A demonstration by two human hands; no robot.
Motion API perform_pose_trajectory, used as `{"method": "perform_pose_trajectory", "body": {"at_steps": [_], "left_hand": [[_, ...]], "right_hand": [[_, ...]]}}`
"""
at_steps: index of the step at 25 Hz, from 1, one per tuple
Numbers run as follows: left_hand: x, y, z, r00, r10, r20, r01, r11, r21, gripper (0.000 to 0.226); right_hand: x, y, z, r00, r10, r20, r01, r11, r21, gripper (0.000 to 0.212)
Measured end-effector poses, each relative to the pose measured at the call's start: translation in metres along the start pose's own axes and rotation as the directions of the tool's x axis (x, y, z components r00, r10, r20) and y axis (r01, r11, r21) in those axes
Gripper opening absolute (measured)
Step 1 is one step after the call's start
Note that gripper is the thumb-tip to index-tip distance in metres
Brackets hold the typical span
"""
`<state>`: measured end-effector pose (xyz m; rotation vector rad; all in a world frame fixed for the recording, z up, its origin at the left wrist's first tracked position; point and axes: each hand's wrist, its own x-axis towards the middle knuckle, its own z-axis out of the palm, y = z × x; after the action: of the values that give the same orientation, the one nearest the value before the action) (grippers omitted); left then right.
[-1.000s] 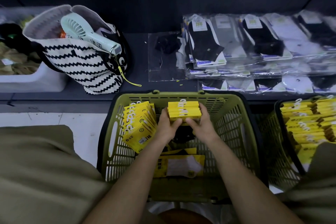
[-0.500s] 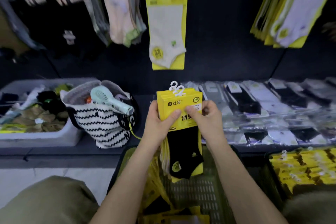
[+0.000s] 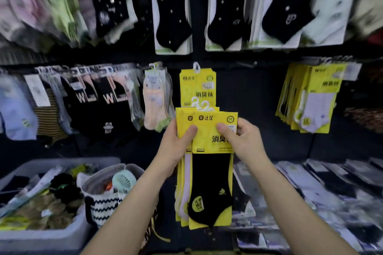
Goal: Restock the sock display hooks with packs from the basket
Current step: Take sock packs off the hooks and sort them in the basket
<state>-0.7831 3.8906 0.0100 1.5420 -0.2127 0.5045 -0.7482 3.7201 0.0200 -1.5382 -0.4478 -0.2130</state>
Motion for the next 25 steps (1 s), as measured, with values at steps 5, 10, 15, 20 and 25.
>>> {"method": "perform_pose_trajectory", "body": {"at_steps": [5, 10, 15, 20, 25], "left_hand": [[0.029, 0.019, -0.021, 0.994, 0.069, -0.081, -0.071, 0.997, -0.025, 0.03], [0.045, 0.019, -0.023, 0.996, 0.071, -0.045, -0.07, 0.997, 0.03, 0.044], [0.057, 0.013, -0.029, 0.999, 0.039, -0.009, -0.039, 0.999, -0.028, 0.052], [0.063, 0.014, -0.032, 0.999, 0.037, 0.031, -0.037, 0.999, 0.001, 0.059], [0.067, 0.015, -0.038, 1.0, 0.01, -0.022, -0.01, 1.0, -0.024, 0.038]], "right_hand": [[0.033, -0.024, 0.015, 0.998, -0.036, -0.05, 0.036, 0.999, -0.006, 0.004], [0.048, -0.03, 0.028, 0.996, -0.031, -0.08, 0.028, 0.999, -0.045, 0.01], [0.067, -0.059, 0.02, 0.98, -0.196, 0.04, 0.199, 0.939, -0.282, 0.012], [0.089, -0.095, 0.028, 0.945, -0.216, 0.246, 0.323, 0.74, -0.59, 0.017], [0.11, -0.099, 0.029, 0.971, -0.191, 0.145, 0.239, 0.73, -0.641, 0.022]]}}
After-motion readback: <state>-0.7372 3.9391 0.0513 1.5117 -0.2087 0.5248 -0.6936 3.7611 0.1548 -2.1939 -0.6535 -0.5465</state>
